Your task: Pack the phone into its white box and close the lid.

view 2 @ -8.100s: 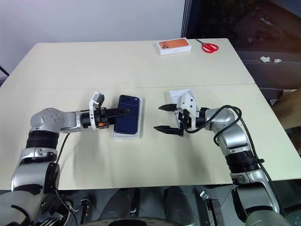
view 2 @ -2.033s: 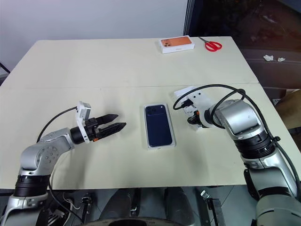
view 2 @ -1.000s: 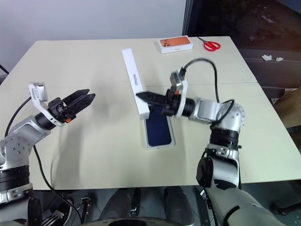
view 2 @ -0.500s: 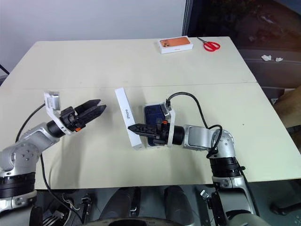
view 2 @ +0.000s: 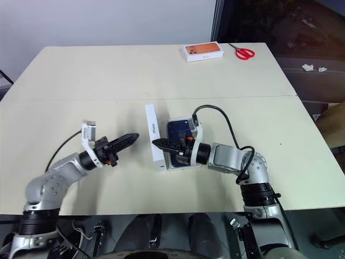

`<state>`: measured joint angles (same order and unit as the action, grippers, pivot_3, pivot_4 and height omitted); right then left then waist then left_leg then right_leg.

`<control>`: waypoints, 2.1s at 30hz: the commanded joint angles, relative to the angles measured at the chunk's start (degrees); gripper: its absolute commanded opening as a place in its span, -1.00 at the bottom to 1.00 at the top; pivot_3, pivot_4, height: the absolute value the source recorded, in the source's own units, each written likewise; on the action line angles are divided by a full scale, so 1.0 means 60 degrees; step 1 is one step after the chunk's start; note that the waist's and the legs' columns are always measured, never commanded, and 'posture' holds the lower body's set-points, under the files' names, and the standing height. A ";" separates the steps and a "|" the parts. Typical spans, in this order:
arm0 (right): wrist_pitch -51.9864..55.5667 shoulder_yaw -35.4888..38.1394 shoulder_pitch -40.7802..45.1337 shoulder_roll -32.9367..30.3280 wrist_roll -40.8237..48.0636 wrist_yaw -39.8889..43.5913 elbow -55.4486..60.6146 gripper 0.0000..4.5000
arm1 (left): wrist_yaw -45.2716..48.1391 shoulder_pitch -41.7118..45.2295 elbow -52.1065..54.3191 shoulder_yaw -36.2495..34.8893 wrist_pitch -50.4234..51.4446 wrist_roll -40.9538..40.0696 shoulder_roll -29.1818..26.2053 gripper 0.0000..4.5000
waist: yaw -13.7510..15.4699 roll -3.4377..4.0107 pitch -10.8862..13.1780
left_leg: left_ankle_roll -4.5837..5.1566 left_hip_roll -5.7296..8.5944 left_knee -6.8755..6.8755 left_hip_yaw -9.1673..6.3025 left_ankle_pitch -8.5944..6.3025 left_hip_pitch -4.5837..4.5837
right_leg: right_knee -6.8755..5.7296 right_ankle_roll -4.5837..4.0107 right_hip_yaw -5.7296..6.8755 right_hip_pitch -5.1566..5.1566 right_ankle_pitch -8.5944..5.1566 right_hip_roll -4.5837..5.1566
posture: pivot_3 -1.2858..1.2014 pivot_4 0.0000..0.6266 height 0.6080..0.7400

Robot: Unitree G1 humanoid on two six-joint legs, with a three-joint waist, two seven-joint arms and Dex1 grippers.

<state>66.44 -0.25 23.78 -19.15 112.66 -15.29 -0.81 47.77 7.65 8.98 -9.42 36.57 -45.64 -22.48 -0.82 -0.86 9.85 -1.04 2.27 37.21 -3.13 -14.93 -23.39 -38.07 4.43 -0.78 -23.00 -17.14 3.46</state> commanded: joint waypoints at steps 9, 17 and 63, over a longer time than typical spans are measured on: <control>-0.0104 -0.0143 -0.0269 -0.1002 0.0019 0.0255 0.0645 -0.20 | -0.0162 0.0498 -0.0397 0.0752 -0.0757 0.0702 0.0808 -1.00 | 0.0013 0.0000 -0.0001 | 0.0007 0.0001 0.0004 0.0001 -0.0004 -0.0001 | 0.0010 0.0000 0.0002 0.0012 0.0000 0.0001 | 0.03 -0.52 1.00; 0.0716 0.0335 0.1102 -0.4005 -0.3311 0.4649 0.0293 0.68 | -0.0015 0.1107 -0.1290 0.1186 -0.1113 0.1097 0.1352 -1.00 | 0.0044 0.0006 0.0006 | 0.0009 0.0002 0.0013 0.0001 -0.0003 -0.0003 | 0.0011 0.0004 0.0007 0.0014 0.0002 -0.0007 | 0.03 -0.52 1.00; -0.6649 -0.2310 0.1488 -0.3595 -1.6679 1.1657 0.0393 -0.98 | 0.0277 0.2350 -0.2373 0.1554 0.0557 0.1644 0.1324 -1.00 | 0.0041 0.0007 0.0009 | 0.0003 0.0013 0.0014 -0.0009 -0.0002 0.0001 | 0.0013 0.0010 0.0007 0.0012 0.0006 0.0007 | 0.03 -0.52 1.00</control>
<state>27.23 -14.90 32.57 -41.22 12.05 53.38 -0.28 48.42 20.97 -8.31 -1.09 39.66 -34.48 -15.10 -0.57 -0.82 9.90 -1.03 2.34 37.29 -3.19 -14.94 -23.39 -38.00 4.49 -0.73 -22.93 -17.10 3.50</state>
